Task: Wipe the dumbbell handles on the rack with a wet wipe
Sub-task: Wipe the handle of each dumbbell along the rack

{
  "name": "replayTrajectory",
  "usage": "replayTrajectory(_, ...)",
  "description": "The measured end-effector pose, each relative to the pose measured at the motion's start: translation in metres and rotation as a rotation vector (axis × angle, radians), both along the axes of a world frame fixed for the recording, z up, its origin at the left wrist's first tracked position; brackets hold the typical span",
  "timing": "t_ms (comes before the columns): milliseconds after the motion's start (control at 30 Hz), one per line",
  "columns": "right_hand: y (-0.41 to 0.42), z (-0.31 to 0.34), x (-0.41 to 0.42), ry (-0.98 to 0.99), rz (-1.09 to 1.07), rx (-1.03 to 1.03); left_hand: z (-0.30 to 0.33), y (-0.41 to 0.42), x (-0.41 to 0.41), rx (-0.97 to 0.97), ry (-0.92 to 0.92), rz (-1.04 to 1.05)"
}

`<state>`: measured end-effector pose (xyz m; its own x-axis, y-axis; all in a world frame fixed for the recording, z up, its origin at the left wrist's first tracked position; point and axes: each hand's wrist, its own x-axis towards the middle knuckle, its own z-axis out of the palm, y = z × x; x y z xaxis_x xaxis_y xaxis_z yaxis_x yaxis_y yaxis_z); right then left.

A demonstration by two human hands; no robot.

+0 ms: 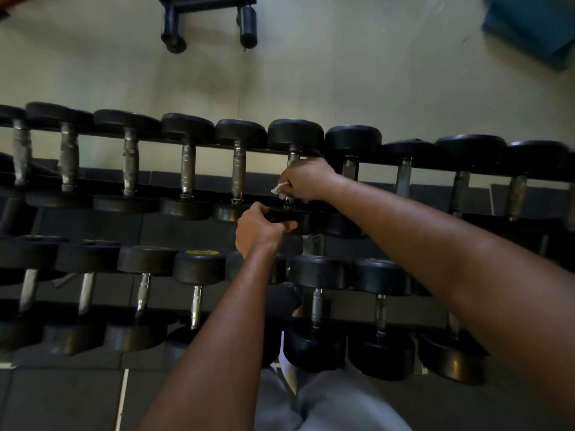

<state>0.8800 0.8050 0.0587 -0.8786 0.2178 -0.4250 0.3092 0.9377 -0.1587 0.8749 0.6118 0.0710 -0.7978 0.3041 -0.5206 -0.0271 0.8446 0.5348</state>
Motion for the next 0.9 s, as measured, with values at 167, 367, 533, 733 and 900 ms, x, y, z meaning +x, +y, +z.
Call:
replayTrajectory(167, -0.010, 0.006, 0.007, -0.097, 0.017, -0.059, -0.001, -0.001, -0.001, 0.031, 0.023, -0.017)
replayTrajectory(367, -0.005, 0.006, 0.030, 0.287, -0.548, -0.452, -0.023, -0.014, 0.030, 0.271, -0.083, 0.298)
replayTrajectory(533, 0.000, -0.017, 0.042, 0.497, -0.814, -0.423, -0.051, -0.018, 0.037, 0.511, -0.543, 0.464)
replayTrajectory(733, 0.004, -0.029, 0.046, 0.547, -0.878, -0.471, -0.075, -0.003, 0.041, 0.749, -0.542, 0.584)
replayTrajectory(900, 0.004, -0.034, 0.048, 0.586, -0.836, -0.427, -0.093, -0.003, 0.041, 0.829, -0.671, 0.679)
